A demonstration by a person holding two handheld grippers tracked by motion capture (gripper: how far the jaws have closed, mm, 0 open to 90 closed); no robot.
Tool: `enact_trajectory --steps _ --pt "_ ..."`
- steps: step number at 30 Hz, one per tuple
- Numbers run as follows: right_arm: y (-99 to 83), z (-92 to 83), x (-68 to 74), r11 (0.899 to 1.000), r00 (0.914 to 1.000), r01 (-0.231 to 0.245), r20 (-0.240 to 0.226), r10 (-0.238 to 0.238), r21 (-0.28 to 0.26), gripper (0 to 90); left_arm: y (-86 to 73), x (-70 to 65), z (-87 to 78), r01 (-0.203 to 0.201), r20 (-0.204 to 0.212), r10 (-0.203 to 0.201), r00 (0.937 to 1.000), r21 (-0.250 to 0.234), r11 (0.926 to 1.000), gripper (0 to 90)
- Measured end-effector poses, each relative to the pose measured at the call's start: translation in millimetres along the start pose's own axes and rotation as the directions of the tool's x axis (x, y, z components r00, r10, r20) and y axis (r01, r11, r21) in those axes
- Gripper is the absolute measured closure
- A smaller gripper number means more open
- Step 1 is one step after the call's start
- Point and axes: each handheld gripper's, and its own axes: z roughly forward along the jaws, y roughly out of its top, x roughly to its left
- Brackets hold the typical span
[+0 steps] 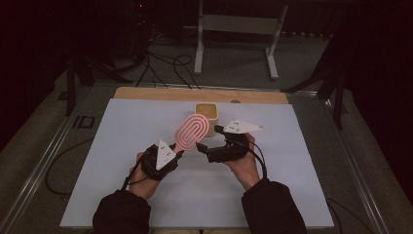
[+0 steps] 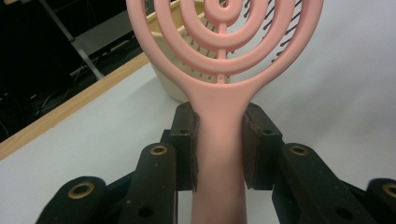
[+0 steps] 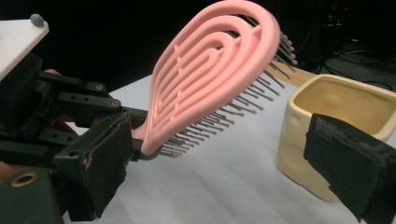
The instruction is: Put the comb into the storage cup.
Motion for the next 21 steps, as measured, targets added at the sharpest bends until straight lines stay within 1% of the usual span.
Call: enact_trajectory --steps 6,7,10,11,12,13,14,16,17,18,21 --pt "1.7 6.8 1.1 1.000 0.9998 -0.013 -0.016 0.014 0.006 8.1 0.9 -4.6 0.8 -0.016 0.000 0.016 0.9999 0.002 0.9999 70.2" --pt "2.8 9.6 1.5 1.000 0.9994 -0.021 -0.026 0.022 0.020 8.4 1.2 -6.6 1.4 -0.019 0.003 0.019 0.9998 0.000 0.9998 70.2" --pt "3.7 12.3 2.2 0.999 0.9990 -0.034 -0.029 0.035 0.027 10.6 1.6 -8.5 1.8 -0.024 0.002 0.024 0.9997 -0.001 0.9997 70.2" --pt "4.1 14.3 1.7 0.998 0.9976 -0.050 -0.046 0.051 0.029 13.9 1.8 -9.8 2.0 -0.028 0.006 0.028 0.9996 -0.002 0.9996 70.2" --pt "4.1 14.3 1.7 0.998 0.9976 -0.050 -0.046 0.051 0.029 13.9 1.8 -9.8 2.0 -0.028 0.006 0.028 0.9996 -0.002 0.9996 70.2" --pt "3.9 16.9 0.8 0.997 0.9957 -0.067 -0.061 0.069 0.034 17.9 2.1 -10.7 1.9 -0.031 0.007 0.031 0.9995 -0.005 0.9995 70.2" --pt "3.9 16.9 0.8 0.997 0.9957 -0.067 -0.061 0.069 0.034 17.9 2.1 -10.7 1.9 -0.031 0.007 0.031 0.9995 -0.005 0.9995 70.2" --pt "3.5 19.1 0.3 0.996 0.9941 -0.081 -0.069 0.084 0.041 23.2 2.3 -11.2 1.5 -0.034 0.006 0.034 0.9994 -0.008 0.9994 70.2" --pt "3.0 21.0 -0.2 0.994 0.9915 -0.102 -0.075 0.106 0.049 29.3 2.4 -11.9 1.4 -0.034 0.006 0.034 0.9994 -0.014 0.9993 70.2" --pt "3.0 21.0 -0.2 0.994 0.9915 -0.102 -0.075 0.106 0.049 29.3 2.4 -11.9 1.4 -0.034 0.006 0.034 0.9994 -0.014 0.9993 70.2" --pt "2.4 23.5 -0.6 0.991 0.9885 -0.119 -0.085 0.125 0.062 43.1 2.5 -13.2 1.1 -0.040 0.002 0.040 0.9992 -0.021 0.9990 70.2"
